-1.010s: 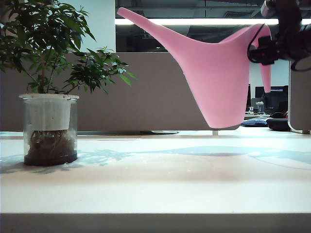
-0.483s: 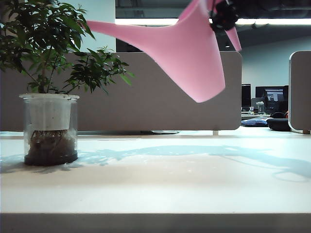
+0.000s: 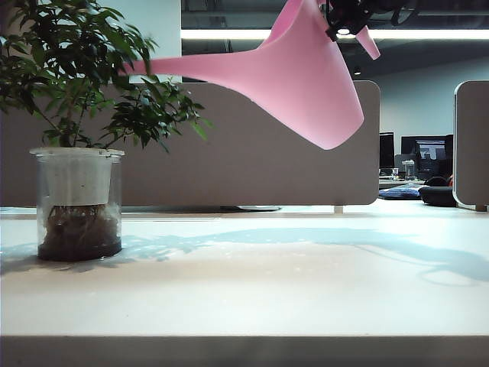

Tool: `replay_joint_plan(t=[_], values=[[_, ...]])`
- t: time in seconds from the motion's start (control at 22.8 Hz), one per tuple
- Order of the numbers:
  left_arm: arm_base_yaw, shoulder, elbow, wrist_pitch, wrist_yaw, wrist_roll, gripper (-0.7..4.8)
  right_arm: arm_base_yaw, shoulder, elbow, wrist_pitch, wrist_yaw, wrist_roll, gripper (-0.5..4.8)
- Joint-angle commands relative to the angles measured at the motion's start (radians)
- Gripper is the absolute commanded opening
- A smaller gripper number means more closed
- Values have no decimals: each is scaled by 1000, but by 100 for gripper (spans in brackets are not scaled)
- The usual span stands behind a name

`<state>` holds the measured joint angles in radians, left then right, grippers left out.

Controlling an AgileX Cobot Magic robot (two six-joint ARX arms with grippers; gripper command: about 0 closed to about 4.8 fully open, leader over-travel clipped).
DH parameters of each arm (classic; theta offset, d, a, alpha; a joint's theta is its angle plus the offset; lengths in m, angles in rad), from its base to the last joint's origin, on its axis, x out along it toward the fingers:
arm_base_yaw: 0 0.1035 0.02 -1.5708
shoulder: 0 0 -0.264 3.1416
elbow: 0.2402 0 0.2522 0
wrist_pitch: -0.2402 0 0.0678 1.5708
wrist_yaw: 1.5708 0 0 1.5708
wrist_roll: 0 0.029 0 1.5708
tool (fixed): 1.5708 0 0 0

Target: Pick up the watering can from the table, water the potted plant, and put the can back.

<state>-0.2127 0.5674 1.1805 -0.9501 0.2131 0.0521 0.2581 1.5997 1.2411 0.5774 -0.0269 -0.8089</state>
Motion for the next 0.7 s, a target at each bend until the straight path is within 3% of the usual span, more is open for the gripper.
replay_joint_plan(t=[0.04,0.31,0.7], values=[[0,0,2,17,5,0,-5,2,-12,10,58,6,-46,135],[0,-1,2,17,5,0,-5,2,-12,10,86,-2,-74,135],[0,-1,2,16,5,0,-5,17,-12,10,115,-30,-221,135]])
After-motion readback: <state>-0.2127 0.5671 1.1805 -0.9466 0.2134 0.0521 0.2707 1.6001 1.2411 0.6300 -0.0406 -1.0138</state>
